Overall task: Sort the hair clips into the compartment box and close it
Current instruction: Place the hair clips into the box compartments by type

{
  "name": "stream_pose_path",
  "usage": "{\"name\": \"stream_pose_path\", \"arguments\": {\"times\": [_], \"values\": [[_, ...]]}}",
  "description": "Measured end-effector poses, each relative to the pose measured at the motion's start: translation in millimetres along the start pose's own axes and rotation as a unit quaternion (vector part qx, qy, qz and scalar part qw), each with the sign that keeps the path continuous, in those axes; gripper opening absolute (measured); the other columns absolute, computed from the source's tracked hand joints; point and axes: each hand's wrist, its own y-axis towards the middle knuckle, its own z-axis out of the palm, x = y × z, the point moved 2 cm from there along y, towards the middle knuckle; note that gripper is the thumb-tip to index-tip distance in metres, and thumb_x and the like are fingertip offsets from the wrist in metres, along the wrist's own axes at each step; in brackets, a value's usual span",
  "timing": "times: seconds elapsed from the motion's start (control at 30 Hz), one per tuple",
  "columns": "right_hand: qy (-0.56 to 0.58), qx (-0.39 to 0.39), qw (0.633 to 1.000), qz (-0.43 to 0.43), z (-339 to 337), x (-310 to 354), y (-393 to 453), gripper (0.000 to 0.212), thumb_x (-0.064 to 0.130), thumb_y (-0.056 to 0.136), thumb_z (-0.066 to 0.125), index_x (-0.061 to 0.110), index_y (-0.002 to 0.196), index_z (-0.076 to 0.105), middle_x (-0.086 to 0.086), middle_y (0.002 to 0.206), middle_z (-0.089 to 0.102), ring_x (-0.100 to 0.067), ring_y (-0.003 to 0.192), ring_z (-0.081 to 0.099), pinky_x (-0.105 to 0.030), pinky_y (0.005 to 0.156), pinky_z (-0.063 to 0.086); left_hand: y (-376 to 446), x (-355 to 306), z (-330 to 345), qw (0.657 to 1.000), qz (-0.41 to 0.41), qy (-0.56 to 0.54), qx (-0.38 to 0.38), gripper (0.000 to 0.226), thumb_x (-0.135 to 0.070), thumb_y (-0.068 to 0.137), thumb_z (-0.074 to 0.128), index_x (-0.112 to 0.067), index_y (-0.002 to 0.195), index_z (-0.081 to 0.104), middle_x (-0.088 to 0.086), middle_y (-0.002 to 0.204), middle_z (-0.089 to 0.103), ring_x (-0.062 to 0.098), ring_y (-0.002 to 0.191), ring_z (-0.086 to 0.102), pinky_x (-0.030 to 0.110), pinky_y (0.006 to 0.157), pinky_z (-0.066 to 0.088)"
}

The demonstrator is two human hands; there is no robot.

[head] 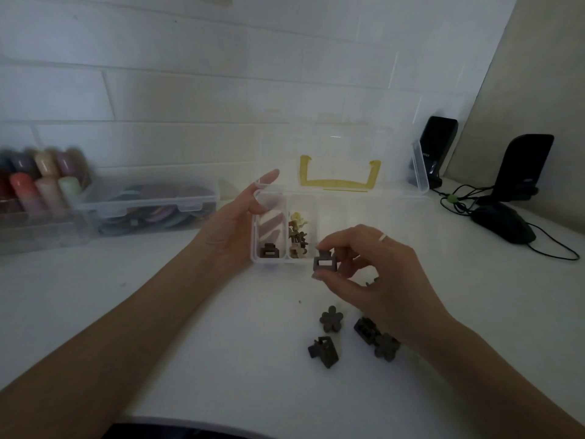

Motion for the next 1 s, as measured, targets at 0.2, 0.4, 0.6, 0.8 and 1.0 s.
{"name": "stream_pose_path", "arguments": {"times": [0.2, 0.4, 0.6, 0.8, 1.0], "values": [[-0.094, -0.008, 0.994, -0.059, 14, 12, 11, 0.018, 0.026, 0.084, 0.063, 0.027, 0.094, 0.047, 0.014, 0.086, 0.054, -0.006, 0.071, 0.051, -0.023, 0.060, 0.047, 3, 1, -2, 1.000, -0.005, -0.023, 0.011, 0.049, -0.013, 0.078, 0.051, -0.034, 0.121, 0.064, 0.007, 0.142, 0.049, 0.028, 0.122, 0.053, 0.044, 0.110, 0.033], [-0.291, -0.011, 0.944, -0.153, 45, 10, 57, 0.017, 0.008, 0.076, 0.069, 0.013, 0.091, 0.062, -0.005, 0.100, 0.065, -0.026, 0.083, 0.056, -0.033, 0.069, 0.033, 3, 0, 3, 0.997, 0.008, -0.076, 0.026, 0.038, -0.019, 0.090, 0.052, -0.026, 0.126, 0.059, 0.013, 0.120, 0.059, 0.026, 0.112, 0.050, 0.042, 0.101, 0.035], [-0.305, 0.028, 0.948, -0.092, 56, -1, 53, 0.027, 0.016, 0.080, 0.054, 0.021, 0.104, 0.067, 0.004, 0.115, 0.065, -0.022, 0.098, 0.055, -0.033, 0.076, 0.027, -1, -3, 6, 0.998, 0.001, -0.057, 0.017, 0.034, -0.020, 0.095, 0.045, -0.027, 0.124, 0.061, 0.010, 0.115, 0.067, 0.024, 0.102, 0.063, 0.038, 0.086, 0.051], [-0.125, 0.004, 0.991, -0.044, 3, 5, 44, 0.022, 0.013, 0.081, 0.056, 0.022, 0.095, 0.071, 0.009, 0.089, 0.069, -0.014, 0.084, 0.060, -0.030, 0.074, 0.046, 1, -2, 4, 0.998, -0.001, -0.067, 0.020, 0.048, -0.010, 0.075, 0.060, -0.024, 0.121, 0.063, 0.013, 0.129, 0.060, 0.029, 0.111, 0.062, 0.043, 0.097, 0.047], [-0.055, 0.226, 0.971, 0.054, -27, -6, 10, 0.024, 0.038, 0.079, 0.058, 0.046, 0.100, 0.065, 0.014, 0.064, 0.058, -0.009, 0.058, 0.053, -0.016, 0.056, 0.045, 4, 0, -3, 0.998, -0.007, -0.060, 0.002, 0.059, -0.009, 0.070, 0.058, -0.024, 0.127, 0.061, 0.016, 0.144, 0.045, 0.033, 0.124, 0.051, 0.051, 0.111, 0.029]]}}
